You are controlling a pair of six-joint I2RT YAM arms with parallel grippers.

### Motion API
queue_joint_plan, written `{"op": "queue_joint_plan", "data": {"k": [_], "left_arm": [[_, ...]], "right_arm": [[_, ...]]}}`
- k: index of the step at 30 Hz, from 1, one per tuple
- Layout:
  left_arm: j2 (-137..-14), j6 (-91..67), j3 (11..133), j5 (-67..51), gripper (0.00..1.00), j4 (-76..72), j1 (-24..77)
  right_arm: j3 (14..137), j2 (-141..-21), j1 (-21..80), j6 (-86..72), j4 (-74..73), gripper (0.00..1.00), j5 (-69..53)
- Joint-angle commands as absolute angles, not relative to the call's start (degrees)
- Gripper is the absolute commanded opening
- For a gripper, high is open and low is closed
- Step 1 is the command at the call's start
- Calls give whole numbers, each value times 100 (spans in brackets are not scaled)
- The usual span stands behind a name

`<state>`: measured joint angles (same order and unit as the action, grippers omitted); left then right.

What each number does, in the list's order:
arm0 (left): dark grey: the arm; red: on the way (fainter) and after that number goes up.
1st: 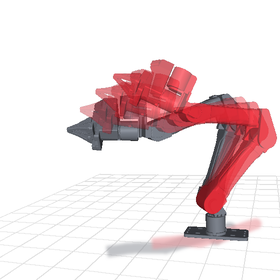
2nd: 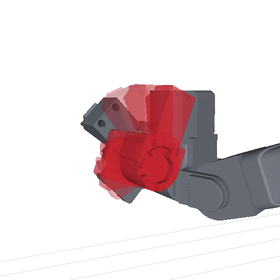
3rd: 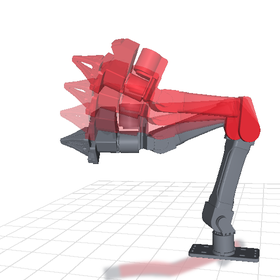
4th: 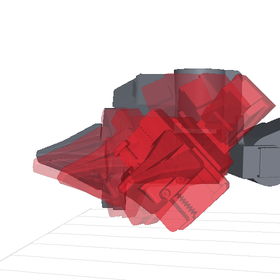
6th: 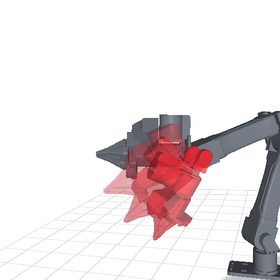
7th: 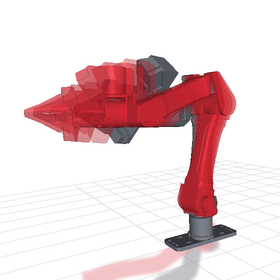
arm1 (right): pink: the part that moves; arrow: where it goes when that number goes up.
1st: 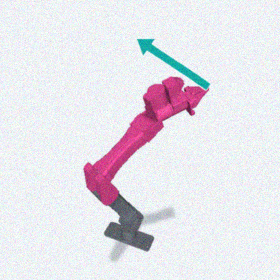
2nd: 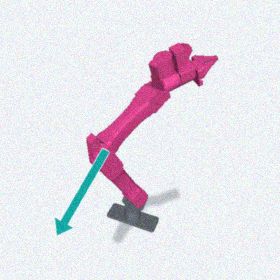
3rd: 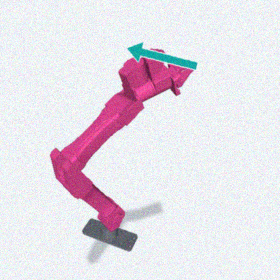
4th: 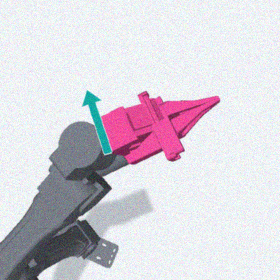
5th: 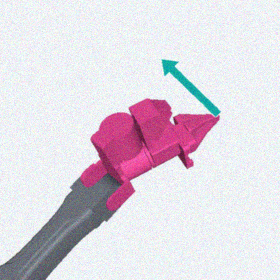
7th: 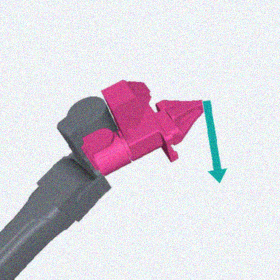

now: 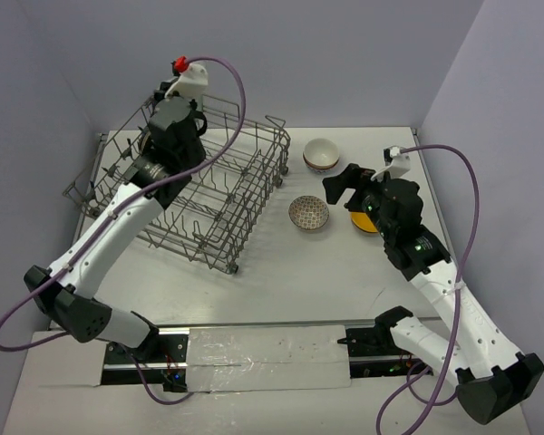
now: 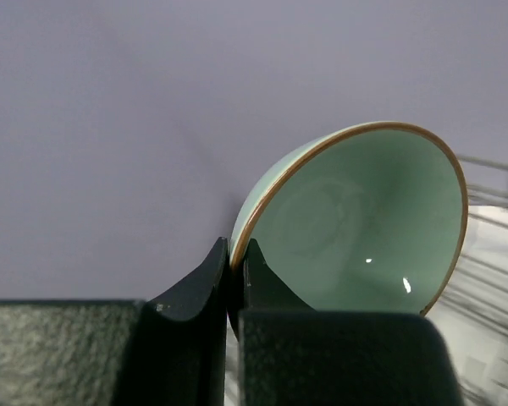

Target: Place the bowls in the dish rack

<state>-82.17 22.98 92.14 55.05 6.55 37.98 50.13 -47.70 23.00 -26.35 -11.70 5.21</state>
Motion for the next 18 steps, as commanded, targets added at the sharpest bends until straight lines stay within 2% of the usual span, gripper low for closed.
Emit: {"op": "queue_joint_plan", "data": {"k": [1, 8, 18], "left_arm": [[-8542, 3716, 9193, 5687, 0, -438, 3323], [-9622, 4614, 9307, 5555, 0, -1046, 2655], [-10915, 4826, 9685, 5265, 0, -1064, 2505]], "right_arm": [[5001, -4781, 2329, -2470, -1072, 100, 703], [4992, -4852, 2320, -2400, -1160, 100, 861], [4896, -4957, 2320, -2320, -1239, 100, 1125]]}}
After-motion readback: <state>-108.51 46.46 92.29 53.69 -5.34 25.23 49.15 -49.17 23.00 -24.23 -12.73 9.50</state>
